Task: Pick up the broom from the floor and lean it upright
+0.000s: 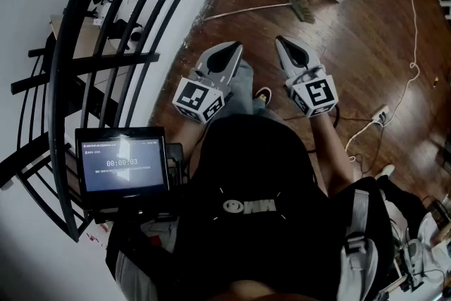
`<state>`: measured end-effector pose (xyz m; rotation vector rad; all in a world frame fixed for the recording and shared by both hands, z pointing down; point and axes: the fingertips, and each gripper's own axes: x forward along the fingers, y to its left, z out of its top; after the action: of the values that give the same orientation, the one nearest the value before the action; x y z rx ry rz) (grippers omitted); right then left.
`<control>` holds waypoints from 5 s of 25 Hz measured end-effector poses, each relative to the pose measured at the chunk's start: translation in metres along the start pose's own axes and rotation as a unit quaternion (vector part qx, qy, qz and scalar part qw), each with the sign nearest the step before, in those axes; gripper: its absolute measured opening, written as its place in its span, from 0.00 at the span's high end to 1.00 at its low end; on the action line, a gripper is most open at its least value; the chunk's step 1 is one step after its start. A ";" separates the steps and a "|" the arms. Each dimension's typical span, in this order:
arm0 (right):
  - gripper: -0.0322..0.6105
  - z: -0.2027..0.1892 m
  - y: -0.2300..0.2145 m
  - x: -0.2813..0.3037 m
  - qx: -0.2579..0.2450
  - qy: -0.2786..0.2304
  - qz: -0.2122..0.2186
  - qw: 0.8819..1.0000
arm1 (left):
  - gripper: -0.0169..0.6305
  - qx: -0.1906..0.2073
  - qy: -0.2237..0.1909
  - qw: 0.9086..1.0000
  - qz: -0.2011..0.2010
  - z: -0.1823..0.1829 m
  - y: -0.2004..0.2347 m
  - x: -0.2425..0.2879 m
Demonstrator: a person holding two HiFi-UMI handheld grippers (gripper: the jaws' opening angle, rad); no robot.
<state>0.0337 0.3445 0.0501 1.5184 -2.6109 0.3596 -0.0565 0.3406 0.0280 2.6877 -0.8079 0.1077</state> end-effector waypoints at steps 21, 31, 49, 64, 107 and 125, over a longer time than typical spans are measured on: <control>0.95 -0.046 -0.014 0.265 -0.275 0.207 0.166 0.924 | 0.95 -0.093 0.028 0.995 0.027 -0.032 0.237 0.077; 0.87 -0.347 -0.089 0.326 -0.205 0.399 0.251 0.858 | 0.95 -0.151 0.099 0.974 0.136 -0.175 0.304 0.078; 0.64 -0.740 -0.227 0.427 -0.343 0.492 0.287 0.747 | 0.95 -0.216 0.121 0.949 0.196 -0.481 0.436 0.188; 0.83 -0.769 -0.244 0.425 -0.374 0.503 0.331 0.705 | 0.95 -0.216 0.122 0.947 0.205 -0.500 0.445 0.196; 0.83 -0.288 -0.462 0.272 0.097 0.174 -0.151 0.968 | 0.90 0.062 0.059 0.979 -0.185 -0.077 0.166 0.615; 0.82 -0.335 -0.569 0.256 0.180 0.187 -0.234 0.937 | 0.89 0.072 0.113 0.964 -0.229 -0.129 0.143 0.734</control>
<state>0.3882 -0.0574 0.5126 1.8876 -1.8894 0.9985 0.4816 -0.1122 0.3125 2.8509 -0.1047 0.3661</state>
